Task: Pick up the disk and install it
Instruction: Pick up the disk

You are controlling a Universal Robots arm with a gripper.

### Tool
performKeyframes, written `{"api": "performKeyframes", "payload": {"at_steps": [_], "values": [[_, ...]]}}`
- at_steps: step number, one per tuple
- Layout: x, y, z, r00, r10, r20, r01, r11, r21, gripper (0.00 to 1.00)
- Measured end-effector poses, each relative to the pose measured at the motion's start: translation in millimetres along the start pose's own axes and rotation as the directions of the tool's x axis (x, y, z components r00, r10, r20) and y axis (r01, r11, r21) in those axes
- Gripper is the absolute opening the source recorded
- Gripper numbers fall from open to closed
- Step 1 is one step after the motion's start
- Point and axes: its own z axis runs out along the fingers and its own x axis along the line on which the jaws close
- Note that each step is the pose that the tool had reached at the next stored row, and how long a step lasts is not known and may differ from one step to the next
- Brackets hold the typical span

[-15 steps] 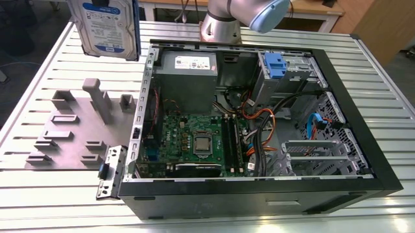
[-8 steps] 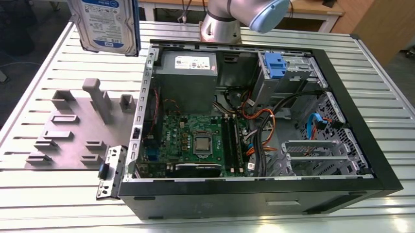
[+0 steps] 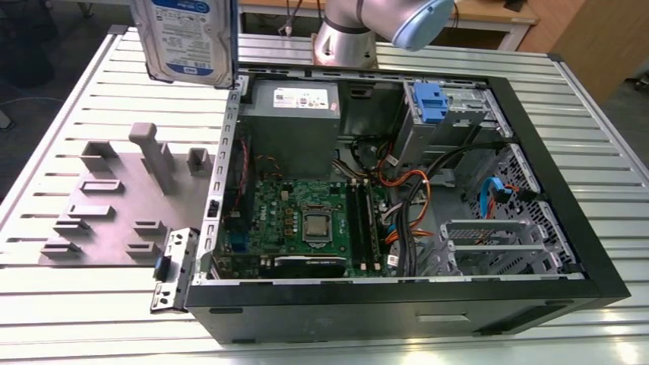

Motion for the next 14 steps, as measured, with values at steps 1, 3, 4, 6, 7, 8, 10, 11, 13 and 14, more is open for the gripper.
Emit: {"api": "performKeyframes", "payload": {"at_steps": [1,3,4,6,7,8,10,11,13,14], "values": [[-0.1,-4.9,0.0,1.0000,0.000,0.0000,0.000,1.0000,0.0000,0.35],[-0.4,-13.9,-0.1,1.0000,0.000,0.0001,0.000,1.0000,0.0001,0.35],[-0.5,-18.4,-0.1,1.0000,0.000,0.0001,0.000,1.0000,0.0001,0.35],[-0.8,-27.4,-0.2,1.0000,0.000,0.0000,0.000,1.0000,0.0001,0.35],[-0.9,-32.1,-0.2,1.0000,0.000,0.0000,0.000,1.0000,0.0000,0.35],[-1.0,-36.6,-0.2,1.0000,0.000,0.0001,0.000,1.0000,0.0000,0.35],[-1.3,-45.6,-0.3,1.0000,0.000,0.0001,0.000,1.0000,0.0000,0.35],[-1.5,-50.1,-0.3,1.0000,0.000,0.0000,0.000,1.0000,0.0000,0.35],[-1.7,-59.1,-0.3,1.0000,0.000,0.0001,0.000,1.0000,0.0000,0.35],[-1.8,-63.6,-0.3,1.0000,0.000,0.0001,0.000,1.0000,0.0000,0.35]]}}
